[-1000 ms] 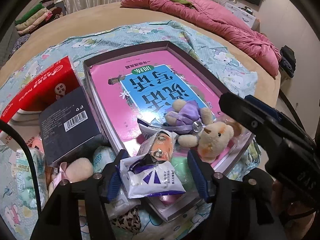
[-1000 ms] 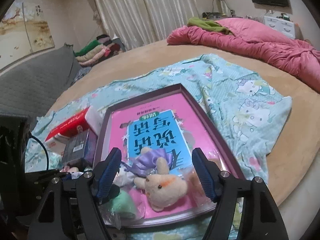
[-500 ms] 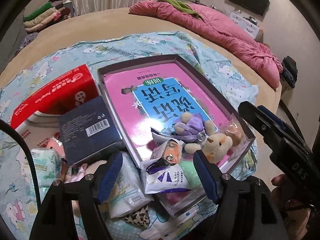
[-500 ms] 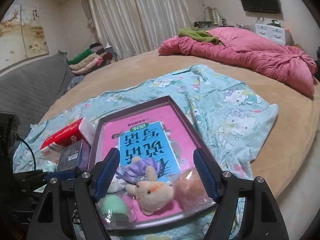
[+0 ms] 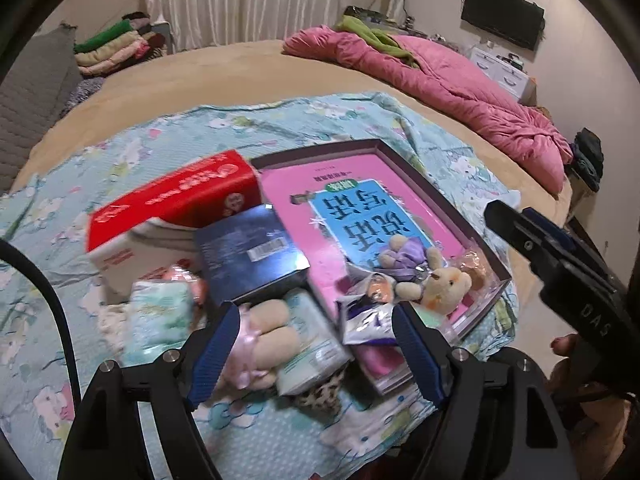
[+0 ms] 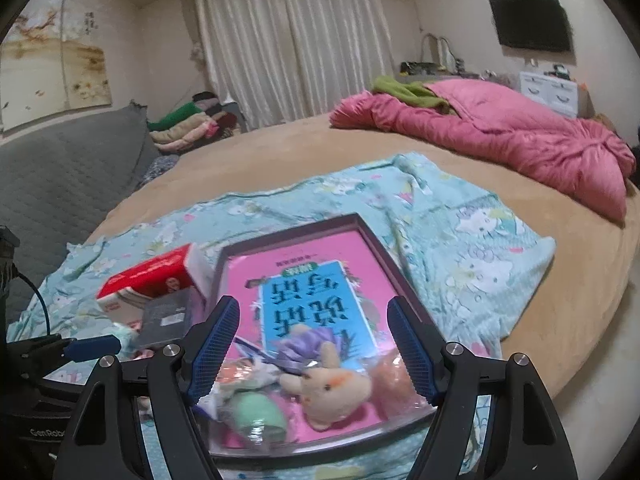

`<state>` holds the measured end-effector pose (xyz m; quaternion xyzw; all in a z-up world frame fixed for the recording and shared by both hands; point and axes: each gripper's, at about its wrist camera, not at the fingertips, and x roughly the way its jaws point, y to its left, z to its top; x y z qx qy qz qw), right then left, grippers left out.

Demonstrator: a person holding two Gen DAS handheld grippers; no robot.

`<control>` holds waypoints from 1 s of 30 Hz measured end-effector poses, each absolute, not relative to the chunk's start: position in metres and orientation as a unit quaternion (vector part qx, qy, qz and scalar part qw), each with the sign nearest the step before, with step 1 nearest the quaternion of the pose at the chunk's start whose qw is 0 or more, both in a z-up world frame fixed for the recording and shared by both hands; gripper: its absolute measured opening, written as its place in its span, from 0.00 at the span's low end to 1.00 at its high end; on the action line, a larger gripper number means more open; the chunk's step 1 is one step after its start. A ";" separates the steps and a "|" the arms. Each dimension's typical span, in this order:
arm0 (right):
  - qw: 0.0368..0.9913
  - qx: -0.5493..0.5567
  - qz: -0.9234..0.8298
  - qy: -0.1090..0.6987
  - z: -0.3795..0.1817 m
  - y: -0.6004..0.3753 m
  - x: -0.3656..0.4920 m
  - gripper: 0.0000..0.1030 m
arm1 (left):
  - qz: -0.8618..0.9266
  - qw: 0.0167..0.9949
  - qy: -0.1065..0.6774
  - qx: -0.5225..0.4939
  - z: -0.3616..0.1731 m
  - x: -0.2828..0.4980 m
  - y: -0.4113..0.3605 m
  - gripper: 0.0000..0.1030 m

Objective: Organize soft objects
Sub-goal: 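Withdraw both open tools up from the tray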

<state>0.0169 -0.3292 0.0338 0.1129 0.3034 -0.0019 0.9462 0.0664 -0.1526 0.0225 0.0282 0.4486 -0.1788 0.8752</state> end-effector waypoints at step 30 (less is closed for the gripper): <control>0.949 0.038 0.082 0.303 0.076 -0.240 -0.003 0.76 | -0.065 0.905 0.418 -0.033 0.070 0.060 0.005 0.78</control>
